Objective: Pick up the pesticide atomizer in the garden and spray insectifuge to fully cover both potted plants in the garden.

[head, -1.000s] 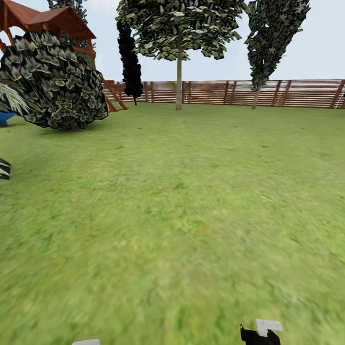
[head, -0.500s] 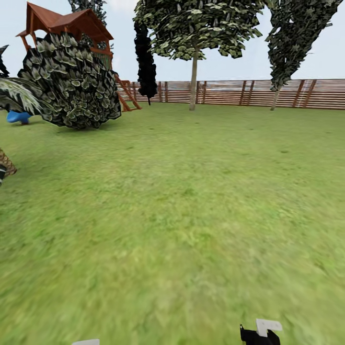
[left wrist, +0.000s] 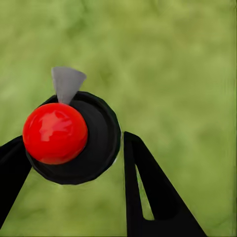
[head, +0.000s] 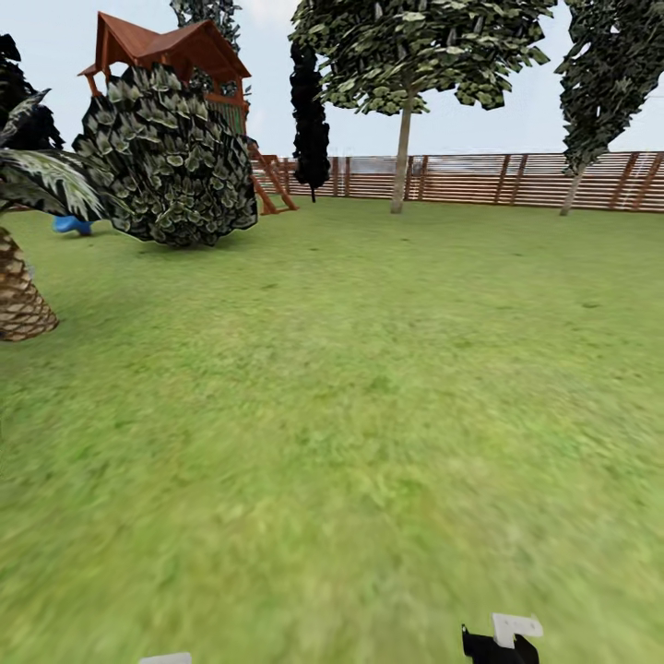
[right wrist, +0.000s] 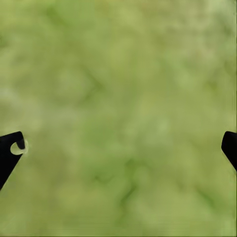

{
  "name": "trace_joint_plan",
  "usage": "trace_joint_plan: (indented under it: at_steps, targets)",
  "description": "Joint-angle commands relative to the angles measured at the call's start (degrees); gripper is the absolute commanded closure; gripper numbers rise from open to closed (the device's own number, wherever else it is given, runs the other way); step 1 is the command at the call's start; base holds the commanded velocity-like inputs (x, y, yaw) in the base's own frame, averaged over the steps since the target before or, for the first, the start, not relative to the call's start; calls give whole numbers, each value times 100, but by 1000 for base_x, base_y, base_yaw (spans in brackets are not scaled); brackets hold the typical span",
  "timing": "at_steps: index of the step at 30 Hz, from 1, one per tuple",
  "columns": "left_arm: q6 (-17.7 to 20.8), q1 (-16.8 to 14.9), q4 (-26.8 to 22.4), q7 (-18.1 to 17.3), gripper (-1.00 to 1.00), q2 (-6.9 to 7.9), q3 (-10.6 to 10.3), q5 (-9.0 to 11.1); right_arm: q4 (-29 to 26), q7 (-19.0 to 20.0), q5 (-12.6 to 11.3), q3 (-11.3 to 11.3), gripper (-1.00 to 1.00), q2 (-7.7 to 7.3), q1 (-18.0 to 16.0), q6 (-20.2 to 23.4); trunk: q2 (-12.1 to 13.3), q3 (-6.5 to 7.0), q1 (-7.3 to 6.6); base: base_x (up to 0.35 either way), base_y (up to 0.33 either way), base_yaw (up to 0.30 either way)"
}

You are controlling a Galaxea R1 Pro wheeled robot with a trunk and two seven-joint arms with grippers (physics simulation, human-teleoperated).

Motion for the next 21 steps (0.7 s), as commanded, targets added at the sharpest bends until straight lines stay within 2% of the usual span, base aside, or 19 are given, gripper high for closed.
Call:
trace_joint_plan:
  at_steps: [1, 12, 18, 21]
  targets:
    - [-21, -5, 7, 17, 100, -1, 36, -60, 2, -8, -56, 48, -100, 0, -1, -15, -2, -5, 2, 316, -144, 175]
    - [-25, -7, 7, 15, 100, -6, 36, -58, 2, -3, -58, 48, -100, -1, -1, -15, -2, -5, 2, 315, -142, 185]
    - [-29, -7, -32, 15, 100, -18, 38, -48, 2, -7, -62, 48, -100, -6, 1, -15, -2, -5, 2, 156, -29, 214]
    - [-22, -7, -36, 15, 100, -19, 36, 128, 2, -8, -63, 48, -100, -8, 0, -15, -2, -5, 2, 313, -1, 215]
